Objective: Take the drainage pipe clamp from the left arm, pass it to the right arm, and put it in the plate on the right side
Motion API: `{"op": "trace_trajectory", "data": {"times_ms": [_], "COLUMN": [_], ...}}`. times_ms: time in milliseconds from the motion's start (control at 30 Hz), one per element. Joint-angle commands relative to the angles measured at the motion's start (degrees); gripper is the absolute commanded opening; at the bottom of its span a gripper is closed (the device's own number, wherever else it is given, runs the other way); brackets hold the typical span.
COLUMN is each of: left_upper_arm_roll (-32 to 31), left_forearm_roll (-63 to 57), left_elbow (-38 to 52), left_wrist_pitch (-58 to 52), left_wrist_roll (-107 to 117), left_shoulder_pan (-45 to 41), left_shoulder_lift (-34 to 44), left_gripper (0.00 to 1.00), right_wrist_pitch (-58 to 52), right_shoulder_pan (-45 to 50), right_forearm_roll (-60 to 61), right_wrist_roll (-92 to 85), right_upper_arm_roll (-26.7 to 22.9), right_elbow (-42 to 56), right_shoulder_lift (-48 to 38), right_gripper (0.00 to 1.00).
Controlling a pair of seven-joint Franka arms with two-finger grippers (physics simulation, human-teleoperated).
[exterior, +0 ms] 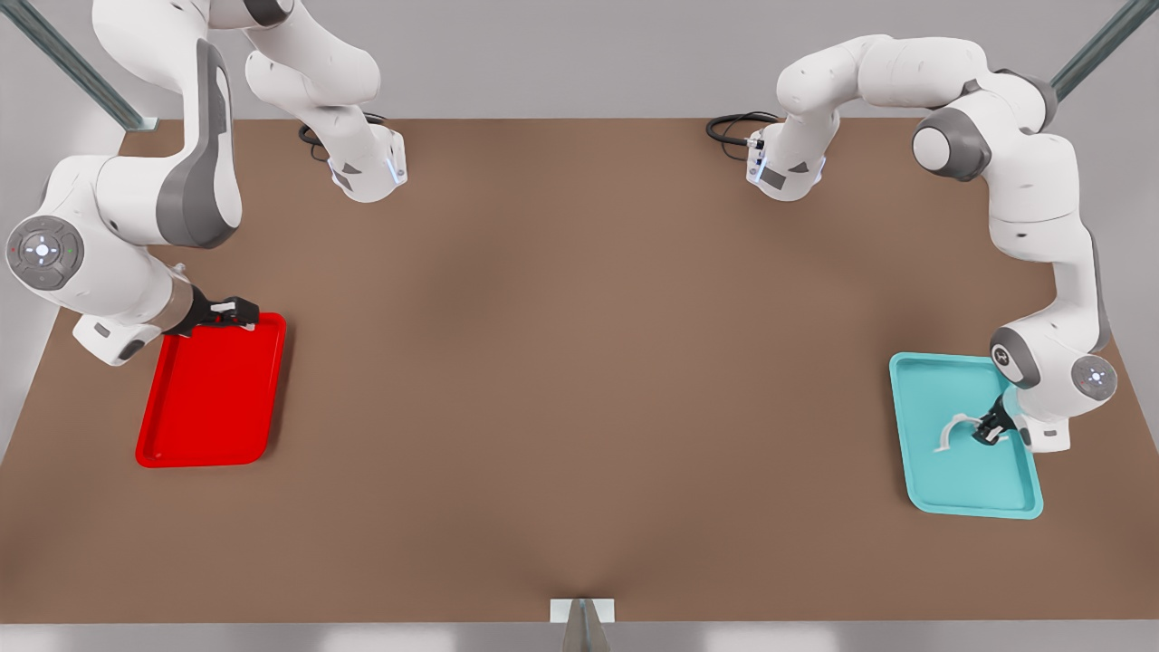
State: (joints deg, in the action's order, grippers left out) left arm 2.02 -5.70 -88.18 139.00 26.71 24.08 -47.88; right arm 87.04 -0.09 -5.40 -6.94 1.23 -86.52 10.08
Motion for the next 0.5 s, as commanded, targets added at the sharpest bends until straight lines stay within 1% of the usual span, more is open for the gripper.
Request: {"op": "trace_trajectory", "data": {"times_ms": [0,33,200,233,300,367,400,467], "left_upper_arm_roll": [0.0,0.0,0.0,0.0,-0.5,-4.0,-4.6,-4.5], "left_forearm_roll": [2.4,3.1,3.4,5.3,5.5,5.7,8.1,9.6], "left_elbow": [0.2,0.5,0.6,0.6,0.5,0.5,0.5,0.5], "left_wrist_pitch": [-0.4,-0.4,-0.5,-1.6,-8.4,-14.4,-18.0,-20.5], "left_wrist_roll": [0.6,0.6,0.5,0.5,0.5,0.6,0.8,0.8], "left_shoulder_pan": [0.0,0.1,0.0,-0.2,-0.6,-1.7,-2.9,-8.2], "left_shoulder_lift": [0.1,0.2,1.0,2.0,5.7,9.0,11.1,14.4], "left_gripper": [0.24,0.21,0.21,0.21,0.21,0.21,0.21,0.21], "right_wrist_pitch": [-0.1,-0.1,-0.2,-0.2,-0.2,0.1,0.1,0.1], "right_shoulder_pan": [0.0,0.0,0.0,0.0,0.0,0.0,0.0,0.0], "right_forearm_roll": [-0.1,-0.1,-0.1,0.0,-0.1,-0.1,0.0,0.0], "right_wrist_roll": [-0.1,-0.1,-0.8,-0.8,-0.8,-0.8,-0.8,-0.8], "right_upper_arm_roll": [0.0,0.0,0.0,0.0,0.0,0.0,0.0,0.0], "right_elbow": [0.0,0.0,-0.1,-0.1,0.0,0.0,0.0,-0.1], "right_shoulder_lift": [-0.1,-0.1,-0.1,-0.1,0.0,0.0,0.0,0.0], "right_gripper": [1.00,1.00,1.00,1.00,1.00,1.00,1.00,1.00]}}
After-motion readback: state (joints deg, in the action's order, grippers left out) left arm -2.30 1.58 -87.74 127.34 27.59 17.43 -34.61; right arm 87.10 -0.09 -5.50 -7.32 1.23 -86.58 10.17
